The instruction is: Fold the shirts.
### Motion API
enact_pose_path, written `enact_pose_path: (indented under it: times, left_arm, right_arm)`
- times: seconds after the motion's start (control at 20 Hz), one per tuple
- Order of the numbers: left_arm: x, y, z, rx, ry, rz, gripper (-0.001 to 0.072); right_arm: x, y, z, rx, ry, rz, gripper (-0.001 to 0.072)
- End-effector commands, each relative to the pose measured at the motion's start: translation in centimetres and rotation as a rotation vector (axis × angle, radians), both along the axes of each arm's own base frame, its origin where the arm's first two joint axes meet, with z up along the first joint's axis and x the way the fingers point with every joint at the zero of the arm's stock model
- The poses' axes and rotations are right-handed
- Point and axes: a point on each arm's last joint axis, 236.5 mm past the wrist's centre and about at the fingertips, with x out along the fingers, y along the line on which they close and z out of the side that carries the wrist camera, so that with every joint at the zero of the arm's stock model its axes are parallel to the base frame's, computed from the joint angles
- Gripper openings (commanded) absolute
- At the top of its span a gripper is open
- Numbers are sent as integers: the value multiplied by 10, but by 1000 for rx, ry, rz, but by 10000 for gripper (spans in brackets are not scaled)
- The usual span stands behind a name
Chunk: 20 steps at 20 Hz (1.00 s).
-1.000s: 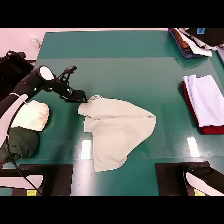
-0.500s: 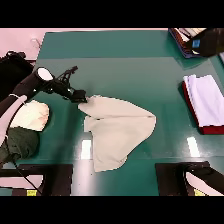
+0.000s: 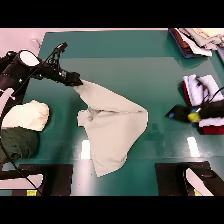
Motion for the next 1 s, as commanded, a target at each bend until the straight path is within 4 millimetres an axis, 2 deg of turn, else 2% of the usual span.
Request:
enact_pose_path:
  times: [0.0, 0.1, 0.2, 0.35, 0.5, 0.55, 0.65, 0.7, 0.75, 0.8, 0.9, 0.95]
  left_arm:
    - [4, 2, 5, 2, -19, 6, 24]
    - [3, 2, 5, 3, -18, 5, 25]
    - [4, 2, 5, 3, -18, 6, 24]
    - [3, 2, 4, 4, -14, 3, 25]
    - [1, 1, 4, 4, -9, -1, 24]
    - [1, 1, 4, 4, -8, -1, 24]
    - [-1, 1, 5, 3, -6, -4, 24]
    - [-1, 1, 10, 2, -16, -2, 24]
    - [0, 3, 22, 3, -56, 8, 23]
    - [2, 7, 46, 9, -127, 20, 24]
    - [1, 19, 115, 42, -314, 37, 23]
    - [-6, 26, 165, 58, -435, 46, 23]
  right_arm:
    - [-27, 40, -67, 177, 88, -113, 448]
    - [-32, 59, -80, 190, 77, -99, 448]
    - [-34, 79, -82, 222, 63, -88, 447]
    - [-41, 100, -99, 230, 133, -70, 447]
    - [-34, 119, -113, 223, 139, -42, 426]
    - [-29, 124, -113, 212, 126, -17, 335]
    - [-10, 135, -103, 202, 61, 43, 85]
    - [3, 140, -92, 208, 21, 64, 16]
    - [17, 142, -78, 216, -23, 75, 16]
    - [31, 140, -55, 208, -87, 106, 15]
    - [55, 122, 6, 158, -252, 181, 15]
    - [63, 108, 42, 122, -337, 205, 15]
